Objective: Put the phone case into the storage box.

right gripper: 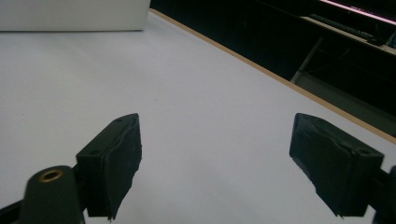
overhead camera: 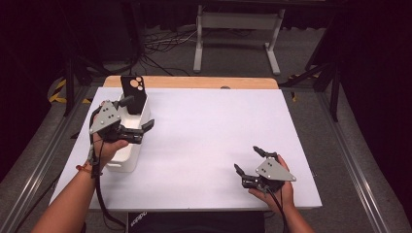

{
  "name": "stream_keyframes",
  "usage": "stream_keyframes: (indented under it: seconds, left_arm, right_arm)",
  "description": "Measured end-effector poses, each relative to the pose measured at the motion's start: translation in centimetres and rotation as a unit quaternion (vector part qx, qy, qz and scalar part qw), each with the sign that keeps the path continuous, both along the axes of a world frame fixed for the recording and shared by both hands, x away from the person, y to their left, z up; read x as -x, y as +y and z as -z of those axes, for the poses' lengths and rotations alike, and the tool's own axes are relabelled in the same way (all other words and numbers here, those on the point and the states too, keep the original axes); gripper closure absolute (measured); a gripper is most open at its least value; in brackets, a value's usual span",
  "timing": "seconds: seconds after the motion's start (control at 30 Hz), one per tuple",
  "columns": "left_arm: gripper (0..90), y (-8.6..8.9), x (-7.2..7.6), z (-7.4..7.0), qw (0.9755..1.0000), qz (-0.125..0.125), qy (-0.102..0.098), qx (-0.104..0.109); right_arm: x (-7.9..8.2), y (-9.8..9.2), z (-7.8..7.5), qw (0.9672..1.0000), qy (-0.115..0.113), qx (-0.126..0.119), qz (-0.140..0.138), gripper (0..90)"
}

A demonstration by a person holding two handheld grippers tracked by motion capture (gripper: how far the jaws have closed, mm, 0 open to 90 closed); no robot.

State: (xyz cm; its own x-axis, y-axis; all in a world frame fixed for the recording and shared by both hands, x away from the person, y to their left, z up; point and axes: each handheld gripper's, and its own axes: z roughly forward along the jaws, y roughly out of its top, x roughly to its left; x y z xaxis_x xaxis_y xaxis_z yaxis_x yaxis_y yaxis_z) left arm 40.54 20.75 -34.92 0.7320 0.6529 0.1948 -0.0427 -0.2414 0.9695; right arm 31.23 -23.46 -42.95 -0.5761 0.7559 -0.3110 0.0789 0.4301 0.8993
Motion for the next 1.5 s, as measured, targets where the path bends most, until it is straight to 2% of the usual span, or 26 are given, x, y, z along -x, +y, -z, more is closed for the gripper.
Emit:
stream_keyframes:
  seconds: [0.2, 0.53, 0.67, 0.93, 1.07, 1.27, 1.5]
  left_arm:
    - [3.1, -0.6, 0.6, 0.4, 0.9998, 0.019, 0.002, 0.004]
    - [4.1, -1.4, 1.3, 1.1, 0.9994, 0.034, 0.007, 0.001]
    - [4.2, -1.8, 2.1, 1.3, 0.999, 0.045, 0.001, 0.001]
    - [4.5, -2.4, 3.3, 1.9, 0.9983, 0.056, -0.011, -0.009]
    - [4.8, -2.6, 3.8, 2.2, 0.998, 0.062, -0.004, -0.011]
    - [5.0, -3.1, 5.2, 2.2, 0.9967, 0.08, -0.006, -0.011]
    - [5.0, -3.5, 5.9, 3.0, 0.9957, 0.089, -0.002, -0.025]
  right_arm:
    - [0.0, 0.0, 0.0, 1.0, 0.0, 0.001, 0.0, 17.9]
    - [0.1, -0.1, -0.2, 1.0, -0.003, -0.001, -0.001, 18.0]
    - [0.2, -0.1, -0.2, 1.0, -0.003, 0.0, -0.001, 18.0]
    - [0.3, -0.2, -0.3, 1.0, -0.005, 0.0, -0.002, 18.0]
    - [0.3, -0.2, -0.4, 1.0, -0.007, -0.001, -0.003, 18.0]
    - [0.4, -0.3, -0.5, 1.0, -0.009, -0.003, -0.003, 18.0]
    - [0.6, -0.2, -0.6, 0.9999, -0.012, -0.001, -0.004, 18.0]
